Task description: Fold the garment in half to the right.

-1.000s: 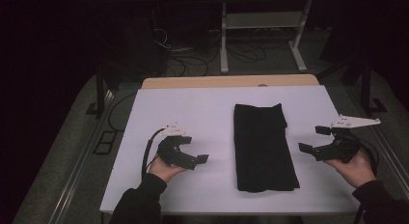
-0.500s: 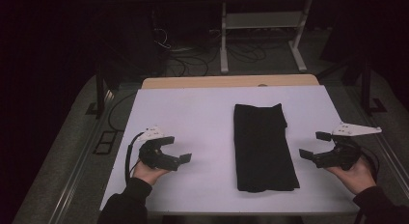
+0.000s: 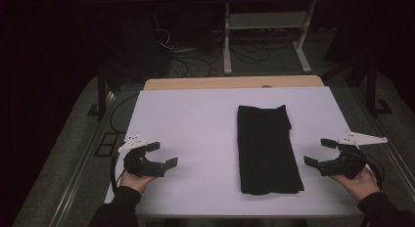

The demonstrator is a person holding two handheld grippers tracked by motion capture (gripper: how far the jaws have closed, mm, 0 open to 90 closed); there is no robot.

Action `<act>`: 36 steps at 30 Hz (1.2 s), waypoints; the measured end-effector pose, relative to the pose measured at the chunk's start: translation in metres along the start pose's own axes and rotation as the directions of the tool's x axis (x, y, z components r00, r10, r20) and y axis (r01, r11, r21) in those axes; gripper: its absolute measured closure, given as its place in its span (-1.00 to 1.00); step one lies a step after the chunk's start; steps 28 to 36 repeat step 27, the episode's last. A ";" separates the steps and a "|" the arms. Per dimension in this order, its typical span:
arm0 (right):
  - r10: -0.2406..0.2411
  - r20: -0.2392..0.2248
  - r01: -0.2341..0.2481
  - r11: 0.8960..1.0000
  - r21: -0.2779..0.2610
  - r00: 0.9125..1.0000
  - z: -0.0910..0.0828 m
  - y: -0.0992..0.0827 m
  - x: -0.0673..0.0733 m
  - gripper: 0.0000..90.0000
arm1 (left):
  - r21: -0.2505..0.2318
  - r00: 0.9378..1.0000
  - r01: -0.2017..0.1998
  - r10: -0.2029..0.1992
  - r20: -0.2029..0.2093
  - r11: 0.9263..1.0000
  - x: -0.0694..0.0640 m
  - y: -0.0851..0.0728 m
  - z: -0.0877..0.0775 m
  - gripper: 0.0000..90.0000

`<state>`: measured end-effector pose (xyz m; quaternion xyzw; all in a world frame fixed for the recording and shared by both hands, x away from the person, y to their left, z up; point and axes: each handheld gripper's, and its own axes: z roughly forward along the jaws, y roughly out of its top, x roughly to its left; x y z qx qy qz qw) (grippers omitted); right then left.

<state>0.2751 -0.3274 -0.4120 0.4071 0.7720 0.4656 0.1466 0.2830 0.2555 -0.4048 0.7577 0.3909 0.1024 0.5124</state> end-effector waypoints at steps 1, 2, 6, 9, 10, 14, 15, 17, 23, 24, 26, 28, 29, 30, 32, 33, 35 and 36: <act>-0.002 0.002 0.002 1.000 -0.006 1.000 0.000 -0.001 0.000 -1.00 | -0.008 1.000 0.002 -0.002 -0.005 1.000 0.001 -0.001 -0.002 -1.00; -0.002 0.004 0.002 1.000 -0.007 1.000 -0.001 -0.002 -0.001 -1.00 | -0.020 1.000 0.004 -0.005 -0.016 1.000 0.003 -0.002 -0.005 -1.00; 0.003 0.013 -0.003 1.000 -0.009 1.000 -0.002 -0.008 0.000 -1.00 | -0.041 0.999 0.006 -0.008 -0.048 0.999 0.006 -0.007 -0.013 -1.00; 0.007 0.020 -0.006 1.000 -0.014 1.000 -0.004 -0.012 -0.001 -1.00 | -0.048 0.997 0.014 -0.018 -0.073 0.999 0.009 -0.013 -0.021 -1.00; 0.007 0.028 -0.007 1.000 -0.012 1.000 -0.004 -0.013 -0.001 -1.00 | -0.050 0.997 0.014 -0.018 -0.080 0.999 0.009 -0.014 -0.023 -1.00; 0.020 0.034 -0.020 1.000 -0.011 0.999 -0.004 -0.017 -0.003 -1.00 | -0.064 0.991 0.029 -0.037 -0.125 0.998 0.013 -0.020 -0.033 -1.00; 0.023 0.035 -0.023 1.000 -0.012 0.999 -0.004 -0.017 -0.004 -1.00 | -0.065 0.989 0.033 -0.042 -0.140 0.997 0.013 -0.021 -0.034 -1.00; 0.025 0.034 -0.024 1.000 -0.012 0.999 -0.003 -0.017 -0.004 -1.00 | -0.072 0.987 0.037 -0.048 -0.156 0.997 0.015 -0.022 -0.038 -1.00; 0.021 0.029 -0.020 1.000 -0.019 0.999 -0.002 -0.017 -0.002 -1.00 | -0.074 0.982 0.028 -0.041 -0.183 0.997 0.016 -0.023 -0.041 -1.00; 0.022 0.029 -0.022 1.000 -0.020 0.999 -0.002 -0.016 -0.002 -1.00 | -0.075 0.982 0.026 -0.039 -0.184 0.997 0.016 -0.023 -0.041 -1.00; 0.021 0.032 -0.021 0.999 -0.025 0.999 -0.003 -0.016 -0.002 -1.00 | -0.076 0.983 0.029 -0.043 -0.180 0.997 0.016 -0.023 -0.041 -1.00; 0.021 0.033 -0.020 0.999 -0.026 0.999 -0.003 -0.016 -0.002 -1.00 | -0.073 0.983 0.029 -0.041 -0.177 0.997 0.016 -0.023 -0.040 -1.00; 0.021 0.033 -0.020 0.999 -0.026 0.999 -0.003 -0.016 -0.002 -1.00 | -0.073 0.983 0.029 -0.041 -0.177 0.997 0.016 -0.023 -0.040 -1.00; 0.021 0.033 -0.020 0.999 -0.026 0.999 -0.003 -0.016 -0.002 -1.00 | -0.073 0.983 0.029 -0.041 -0.177 0.997 0.016 -0.023 -0.040 -1.00; 0.021 0.033 -0.020 0.999 -0.026 0.999 -0.003 -0.016 -0.002 -1.00 | -0.073 0.983 0.029 -0.041 -0.177 0.997 0.016 -0.023 -0.040 -1.00; 0.021 0.033 -0.020 0.999 -0.026 0.999 -0.003 -0.016 -0.002 -1.00 | -0.073 0.983 0.029 -0.041 -0.177 0.997 0.016 -0.023 -0.040 -1.00; 0.021 0.033 -0.020 0.999 -0.026 0.999 -0.003 -0.016 -0.002 -1.00 | -0.073 0.983 0.029 -0.041 -0.177 0.997 0.016 -0.023 -0.040 -1.00; 0.021 0.033 -0.020 0.999 -0.026 0.999 -0.003 -0.016 -0.002 -1.00 | -0.073 0.983 0.029 -0.041 -0.177 0.997 0.016 -0.023 -0.040 -1.00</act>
